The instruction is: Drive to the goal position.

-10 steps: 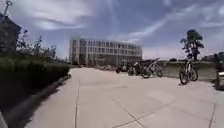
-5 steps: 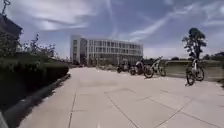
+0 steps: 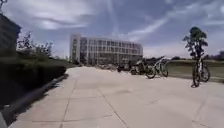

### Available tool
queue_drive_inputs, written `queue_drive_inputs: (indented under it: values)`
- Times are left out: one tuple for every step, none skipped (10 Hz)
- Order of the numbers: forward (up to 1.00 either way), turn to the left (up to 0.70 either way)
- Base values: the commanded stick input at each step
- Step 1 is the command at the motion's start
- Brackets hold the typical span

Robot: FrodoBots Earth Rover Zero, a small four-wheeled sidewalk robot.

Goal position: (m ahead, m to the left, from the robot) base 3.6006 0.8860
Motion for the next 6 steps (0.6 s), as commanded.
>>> queue_drive_inputs:
  values:
    - [0.60, 0.00]
    - [0.60, 0.00]
    - [0.60, 0.00]
    - [0.60, 0.00]
    - [0.60, 0.00]
    - [0.60, 0.00]
